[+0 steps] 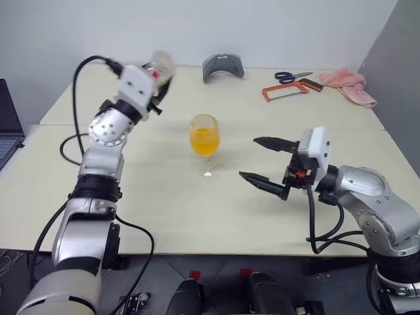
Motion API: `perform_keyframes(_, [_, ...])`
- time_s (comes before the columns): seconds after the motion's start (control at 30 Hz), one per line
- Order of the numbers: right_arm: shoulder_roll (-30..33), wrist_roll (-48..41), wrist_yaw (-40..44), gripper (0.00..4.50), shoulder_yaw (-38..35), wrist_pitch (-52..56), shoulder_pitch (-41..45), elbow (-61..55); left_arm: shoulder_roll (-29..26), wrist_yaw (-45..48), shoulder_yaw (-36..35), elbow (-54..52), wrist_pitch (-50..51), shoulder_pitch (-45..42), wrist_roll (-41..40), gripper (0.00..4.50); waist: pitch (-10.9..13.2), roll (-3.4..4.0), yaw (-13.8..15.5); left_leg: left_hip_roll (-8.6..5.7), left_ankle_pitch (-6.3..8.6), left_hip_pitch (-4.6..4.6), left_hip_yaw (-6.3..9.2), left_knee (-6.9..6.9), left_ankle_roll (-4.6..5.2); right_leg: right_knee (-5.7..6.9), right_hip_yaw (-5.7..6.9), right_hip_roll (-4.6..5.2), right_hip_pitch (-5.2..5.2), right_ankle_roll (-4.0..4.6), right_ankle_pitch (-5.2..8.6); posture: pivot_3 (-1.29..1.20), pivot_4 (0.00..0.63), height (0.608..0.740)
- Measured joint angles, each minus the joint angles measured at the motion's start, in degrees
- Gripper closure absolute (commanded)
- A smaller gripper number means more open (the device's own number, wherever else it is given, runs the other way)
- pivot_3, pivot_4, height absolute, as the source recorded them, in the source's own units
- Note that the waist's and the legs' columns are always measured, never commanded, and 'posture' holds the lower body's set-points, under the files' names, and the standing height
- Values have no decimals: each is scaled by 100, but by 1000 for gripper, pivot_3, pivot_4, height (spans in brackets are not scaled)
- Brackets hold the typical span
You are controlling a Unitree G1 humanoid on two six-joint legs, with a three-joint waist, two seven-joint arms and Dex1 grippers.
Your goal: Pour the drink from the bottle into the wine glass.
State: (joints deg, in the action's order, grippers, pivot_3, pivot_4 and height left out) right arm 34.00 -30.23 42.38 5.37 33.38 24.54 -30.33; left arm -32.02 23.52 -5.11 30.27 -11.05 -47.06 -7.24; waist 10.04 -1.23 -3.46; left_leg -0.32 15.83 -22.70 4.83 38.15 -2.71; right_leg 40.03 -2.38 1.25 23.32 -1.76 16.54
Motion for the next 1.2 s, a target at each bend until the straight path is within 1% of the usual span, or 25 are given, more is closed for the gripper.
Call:
perform_keyframes(0.1, [-82,197,-155,0,314,306,327,66,12,-29,-554,-437,966,693,-620,2809,0,0,-27,2,-2,2,10,0,-3,1,3,-2,0,0,0,0,150,740])
perform_keyframes(0.23, [-190,197,-240,0,484,614,639,80,-10,-30,-1053,-671,1726,1366,-1059,2809,-4,-7,17,3,-3,-4,21,3,-5,-2,9,3,0,1,0,0,150,740])
perform_keyframes(0.3, [-269,195,-228,0,591,722,722,82,-28,-30,-1188,-744,1811,1557,-1086,2809,-7,-12,62,1,-3,-6,25,6,-5,-3,10,11,-2,0,0,0,150,740])
perform_keyframes(0.43, [-360,205,-193,0,743,826,878,109,-22,-5,-1344,-752,1813,1663,-1153,2809,-14,-23,165,-2,-2,-9,24,10,-4,-5,11,15,-4,0,-1,0,150,740])
perform_keyframes(0.63, [-527,370,-205,0,954,853,1052,292,108,56,-1473,-515,1789,1701,-1254,2809,-15,-25,160,-2,-1,-7,18,8,-2,-4,8,14,-3,0,-1,0,150,740])
perform_keyframes(0.7, [-532,393,-211,0,954,864,1052,307,107,95,-1535,-465,1780,1700,-1289,2095,-16,-26,159,-2,0,-5,17,7,-1,-4,8,14,-3,0,-1,0,150,740])
perform_keyframes(0.73, [-541,405,-215,0,953,872,1053,306,107,106,-1542,-445,1759,1700,-1289,1881,-16,-26,159,-2,0,-4,17,6,0,-4,8,13,-3,0,-1,0,150,740])
perform_keyframes(0.93, [-563,419,-231,0,952,983,1044,295,107,228,-1507,-305,1645,1734,-1192,23,-16,-26,159,-2,1,-4,17,5,1,-4,7,13,-3,1,-1,0,150,740])
perform_keyframes(1.07, [-526,420,-208,0,947,990,942,224,113,293,-1412,-427,1562,1967,-1133,23,-16,-26,159,-1,1,-3,17,4,1,-5,7,13,-3,1,-1,0,150,740])
perform_keyframes(1.13, [-456,440,-149,0,943,924,717,174,145,318,-1377,-655,1566,2197,-1121,23,-16,-26,161,1,1,-5,18,2,2,-6,7,15,-3,1,-1,0,150,740])
perform_keyframes(1.2, [-333,633,-69,0,966,500,340,158,198,310,-1376,-992,1609,2477,-1137,23,-18,-29,162,1,2,-5,19,1,2,-8,8,16,-4,1,-1,0,150,740])
